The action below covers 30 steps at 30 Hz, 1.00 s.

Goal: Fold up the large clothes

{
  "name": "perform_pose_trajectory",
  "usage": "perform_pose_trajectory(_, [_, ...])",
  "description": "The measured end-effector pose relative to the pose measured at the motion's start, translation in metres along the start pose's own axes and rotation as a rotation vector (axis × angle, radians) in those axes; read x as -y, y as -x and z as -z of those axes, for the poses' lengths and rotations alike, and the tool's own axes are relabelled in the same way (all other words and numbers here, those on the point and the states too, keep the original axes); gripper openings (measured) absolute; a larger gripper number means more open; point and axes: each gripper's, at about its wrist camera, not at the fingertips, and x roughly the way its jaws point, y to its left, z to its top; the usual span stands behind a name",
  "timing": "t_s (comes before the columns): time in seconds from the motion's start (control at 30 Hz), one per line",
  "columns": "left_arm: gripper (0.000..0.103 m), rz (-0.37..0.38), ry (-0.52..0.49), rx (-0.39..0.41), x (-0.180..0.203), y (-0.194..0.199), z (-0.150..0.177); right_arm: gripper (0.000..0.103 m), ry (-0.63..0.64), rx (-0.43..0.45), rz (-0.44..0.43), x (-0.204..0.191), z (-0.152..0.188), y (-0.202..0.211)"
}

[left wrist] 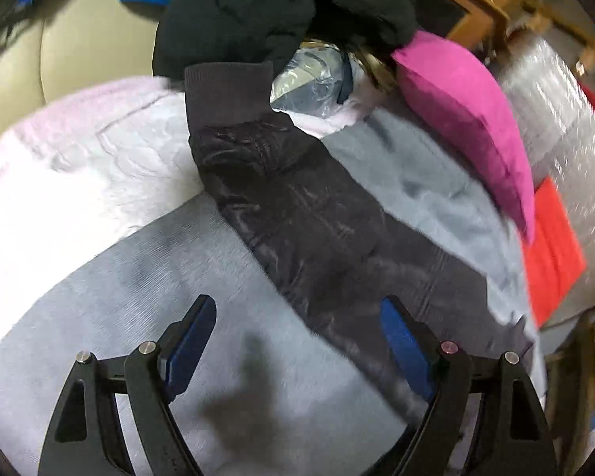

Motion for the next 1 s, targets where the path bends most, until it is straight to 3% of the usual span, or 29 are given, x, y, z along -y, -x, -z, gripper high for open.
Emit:
perform_pose_trajectory(0.13, [0.084,0.015,0.057,0.004,-0.013,-0.02,-0.013,0.074,0.029,-0.034,0.009,-0.004,0.007,-0.012])
perform_pose_trajectory(0.2, [0.078,0.016,0.062,0.0,-0.017,-0.028,-0.017,0.074,0.042,-0.043,0.017,-0.004,0.008,-0.016])
perform_pose_trajectory(0.27, [0.064,0.041,0.068,-0.014,-0.019,-0.037,-0.024,0.074,0.046,-0.051,0.022,-0.005,0.01,-0.02])
perform_pose_trajectory(0.33, [0.06,0.06,0.064,-0.021,-0.019,-0.046,-0.028,0.074,0.047,-0.057,0.025,-0.005,0.01,-0.023])
perform_pose_trajectory(0.5, [0.035,0.057,0.069,-0.009,-0.021,-0.065,-0.035,0.074,0.054,-0.06,0.03,-0.006,0.011,-0.025])
perform_pose_trajectory(0.57, [0.018,0.066,0.083,-0.002,-0.024,-0.067,-0.036,0.074,0.051,-0.059,0.029,-0.006,0.011,-0.025])
perform_pose_trajectory(0.67, [0.012,0.091,0.079,0.042,-0.018,-0.057,-0.034,0.074,0.048,-0.059,0.029,-0.006,0.011,-0.025])
perform_pose_trajectory(0.83, [0.01,0.108,-0.086,0.151,0.038,-0.009,-0.025,0.074,0.025,-0.058,0.022,-0.005,0.009,-0.023])
perform_pose_trajectory(1.0, [0.009,0.218,-0.345,0.251,0.131,0.056,0.022,0.074,-0.052,-0.037,-0.018,0.005,0.005,-0.012])
